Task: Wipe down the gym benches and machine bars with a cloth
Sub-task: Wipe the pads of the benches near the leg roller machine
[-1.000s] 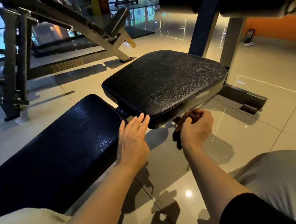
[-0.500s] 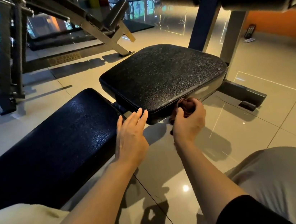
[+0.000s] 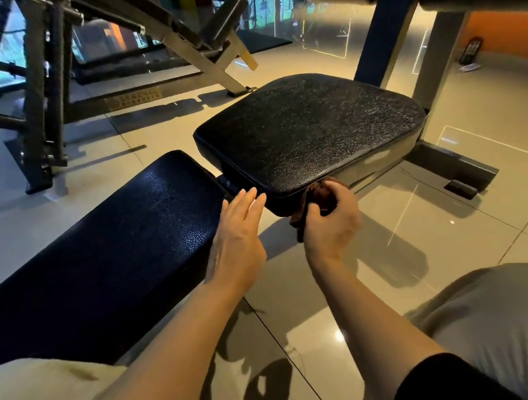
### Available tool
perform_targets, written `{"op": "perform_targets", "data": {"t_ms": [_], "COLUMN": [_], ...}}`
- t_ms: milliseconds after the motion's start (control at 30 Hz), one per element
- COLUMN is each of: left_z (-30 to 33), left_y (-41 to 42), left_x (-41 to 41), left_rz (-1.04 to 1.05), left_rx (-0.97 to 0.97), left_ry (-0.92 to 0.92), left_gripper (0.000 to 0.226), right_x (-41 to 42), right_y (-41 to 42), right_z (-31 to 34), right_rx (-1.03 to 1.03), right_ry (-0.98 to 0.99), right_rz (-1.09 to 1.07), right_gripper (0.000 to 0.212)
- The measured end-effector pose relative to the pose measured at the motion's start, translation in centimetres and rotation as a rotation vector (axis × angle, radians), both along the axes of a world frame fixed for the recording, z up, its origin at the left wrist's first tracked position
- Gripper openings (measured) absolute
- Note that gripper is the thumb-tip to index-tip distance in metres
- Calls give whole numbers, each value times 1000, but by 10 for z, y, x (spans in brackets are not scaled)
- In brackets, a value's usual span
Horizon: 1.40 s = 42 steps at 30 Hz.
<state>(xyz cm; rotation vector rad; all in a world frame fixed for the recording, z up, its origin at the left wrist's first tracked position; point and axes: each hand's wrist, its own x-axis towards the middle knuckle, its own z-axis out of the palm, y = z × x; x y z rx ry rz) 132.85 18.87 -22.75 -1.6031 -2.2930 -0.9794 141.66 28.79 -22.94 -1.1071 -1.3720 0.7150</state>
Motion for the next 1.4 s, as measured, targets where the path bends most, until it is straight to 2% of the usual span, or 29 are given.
{"op": "perform_targets", "data": {"t_ms": [200, 400, 533, 633, 733, 833, 933, 1000, 1067, 1133, 1200, 1267, 1333, 1400], "left_z": [3, 4, 3, 7, 8, 7, 9, 11, 11, 8, 6, 6, 6, 5], "left_y": [-28, -45, -50, -47, -42, -36, -21, -8, 5, 15, 23, 30, 36, 40], "left_x": [-7, -11, -8, -10, -6, -3, -1, 3, 10, 19, 27, 33, 33, 33], "left_rz": [187, 244, 205, 209, 232, 227, 155, 103, 69, 36, 4, -9, -13, -12], "left_rx": [63, 11, -28, 12, 27, 64, 103, 126, 140, 136, 125, 128, 133, 129], "left_ry": [-69, -119, -124, -145, -170, -159, -105, -96, -115, -127, -130, -140, -131, -115], "left_gripper": [57, 53, 56, 53, 52, 49, 45, 44, 42, 42, 45, 48, 51, 51], "right_x": [-14, -27, -16, -24, -31, -22, -5, 1, 5, 14, 30, 48, 46, 32], "right_y": [-49, -66, -64, -58, -53, -52, -50, -36, -21, -2, 20, 35, 38, 31], "right_z": [-20, -19, -33, -24, -17, -26, -32, -29, -22, -24, -30, -29, -19, -10], "right_rx": [2, 98, -51, 12, 33, -25, 213, 422, 609, 642, 470, 332, 410, 521], "right_ry": [-95, -254, -274, -204, -252, -297, -355, -420, -576, -674, -609, -446, -374, -405], "right_rz": [214, 593, 513, 487, 583, 588, 469, 382, 385, 387, 265, 103, 78, 174], "right_gripper": [40, 58, 52, 59, 64, 51, 39, 41, 44, 41, 39, 36, 37, 37]}}
